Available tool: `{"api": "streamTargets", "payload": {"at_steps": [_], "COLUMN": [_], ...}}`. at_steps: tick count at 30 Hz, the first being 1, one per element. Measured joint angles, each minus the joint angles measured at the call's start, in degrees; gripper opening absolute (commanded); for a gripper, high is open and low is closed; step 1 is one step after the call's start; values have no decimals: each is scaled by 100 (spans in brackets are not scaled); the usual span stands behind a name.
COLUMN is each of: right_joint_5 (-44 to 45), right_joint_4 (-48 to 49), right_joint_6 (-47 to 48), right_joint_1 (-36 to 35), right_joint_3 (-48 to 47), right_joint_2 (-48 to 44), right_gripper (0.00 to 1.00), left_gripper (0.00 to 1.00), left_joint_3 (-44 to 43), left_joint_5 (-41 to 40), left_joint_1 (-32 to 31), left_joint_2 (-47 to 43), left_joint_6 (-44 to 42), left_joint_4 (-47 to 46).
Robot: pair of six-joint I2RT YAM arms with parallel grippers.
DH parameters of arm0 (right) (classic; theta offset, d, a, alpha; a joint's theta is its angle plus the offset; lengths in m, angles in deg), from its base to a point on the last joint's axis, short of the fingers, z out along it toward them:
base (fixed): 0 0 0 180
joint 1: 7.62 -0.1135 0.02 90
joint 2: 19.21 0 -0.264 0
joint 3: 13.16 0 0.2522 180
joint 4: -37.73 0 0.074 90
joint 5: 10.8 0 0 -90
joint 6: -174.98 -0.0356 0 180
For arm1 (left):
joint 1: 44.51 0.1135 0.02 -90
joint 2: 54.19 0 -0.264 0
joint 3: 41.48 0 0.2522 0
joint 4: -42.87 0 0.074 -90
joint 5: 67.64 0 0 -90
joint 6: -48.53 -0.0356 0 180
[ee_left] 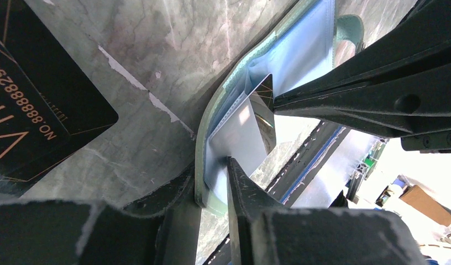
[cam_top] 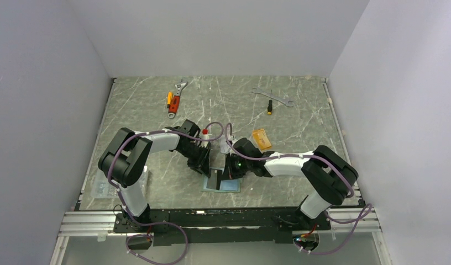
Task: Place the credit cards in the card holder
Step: Insert the credit card into the card holder.
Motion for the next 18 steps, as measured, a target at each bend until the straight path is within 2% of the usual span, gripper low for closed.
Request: {"api": "streamTargets", "payload": {"at_steps": [3, 5, 7, 13, 18], "right_joint_5": [-7, -17, -26, -17, 2], "right_joint_4": [-4, -9, -9, 48, 63], "right_joint_6": [17, 33, 46, 76, 90], "right_joint_1": [-11, -28, -39, -96, -101], "right_joint_3": [-83, -144, -227, -424, -433], "right_joint_2": [90, 155, 229, 407, 413], "right_gripper": [0, 0, 0, 0, 0], "left_gripper": [30, 38, 41, 42, 37], "left_joint_3": [0, 0, 0, -11, -11], "left_joint_5": [4, 15, 83, 192, 192], "left_joint_1": [4, 7, 11, 13, 13], "left_joint_2": [0, 0, 0, 0, 0], "left_joint_6": [0, 0, 13, 20, 15], "left_joint_4": [13, 22, 20, 24, 24]}}
